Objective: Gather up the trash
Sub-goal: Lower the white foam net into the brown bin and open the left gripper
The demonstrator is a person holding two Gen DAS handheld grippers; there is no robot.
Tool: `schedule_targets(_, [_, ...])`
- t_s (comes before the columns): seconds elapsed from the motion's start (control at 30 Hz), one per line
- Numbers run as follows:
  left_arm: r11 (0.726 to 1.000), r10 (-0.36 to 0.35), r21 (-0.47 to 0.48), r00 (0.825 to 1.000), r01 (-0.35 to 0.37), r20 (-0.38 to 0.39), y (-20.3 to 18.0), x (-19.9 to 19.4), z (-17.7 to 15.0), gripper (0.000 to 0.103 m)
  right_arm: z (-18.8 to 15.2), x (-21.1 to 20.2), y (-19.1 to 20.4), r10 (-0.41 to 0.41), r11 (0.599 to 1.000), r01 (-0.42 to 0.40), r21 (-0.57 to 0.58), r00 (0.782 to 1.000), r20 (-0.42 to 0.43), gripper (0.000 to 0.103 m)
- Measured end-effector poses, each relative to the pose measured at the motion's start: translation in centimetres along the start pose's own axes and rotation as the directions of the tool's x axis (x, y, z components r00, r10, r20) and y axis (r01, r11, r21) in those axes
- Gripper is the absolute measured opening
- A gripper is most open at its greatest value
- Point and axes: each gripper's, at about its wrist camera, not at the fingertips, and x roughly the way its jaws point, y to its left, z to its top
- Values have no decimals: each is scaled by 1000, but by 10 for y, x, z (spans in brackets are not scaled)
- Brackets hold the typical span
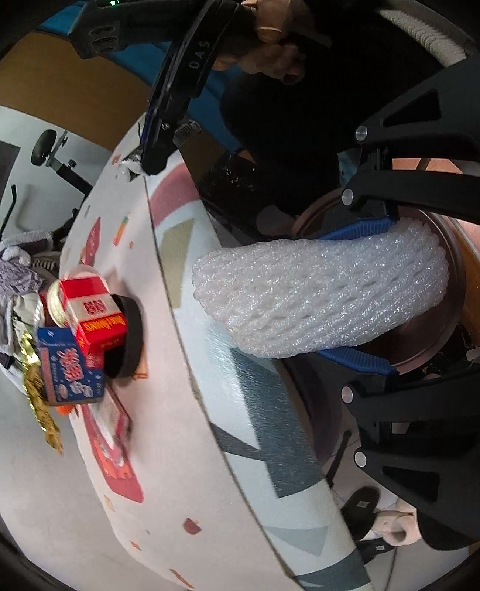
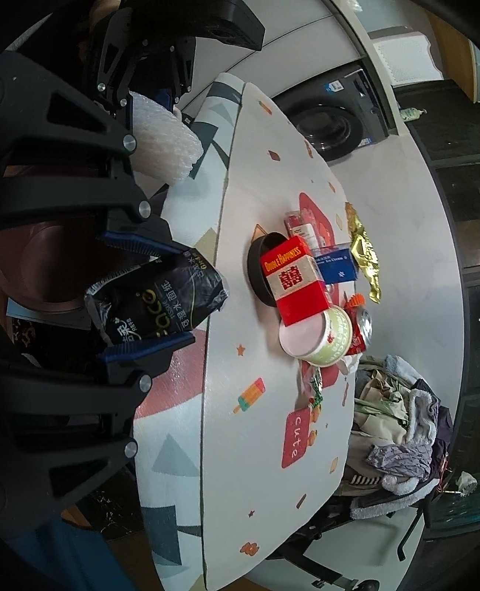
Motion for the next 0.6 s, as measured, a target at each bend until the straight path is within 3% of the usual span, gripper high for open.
schedule_targets(0.23, [999, 37, 34, 999, -37, -8, -6, 6, -4, 55, -2, 9, 8, 3, 999, -4, -33, 1000, -25, 43])
schedule_targets(0.33, [998, 43, 48, 999, -42, -11, -9, 8, -4, 71, -2, 9, 10, 6, 999, -7, -41, 1000, -28, 43])
schedule_targets(0.4, [998, 47, 46, 999, -47, 10, -9, 4, -3, 85, -2, 10, 9, 7, 999, -8, -39, 1000, -28, 43])
schedule_targets(0.6, [995, 104, -13, 985, -103, 137, 1, -26, 2, 92, -4, 13, 10, 38, 998, -40, -42, 998, -55, 43])
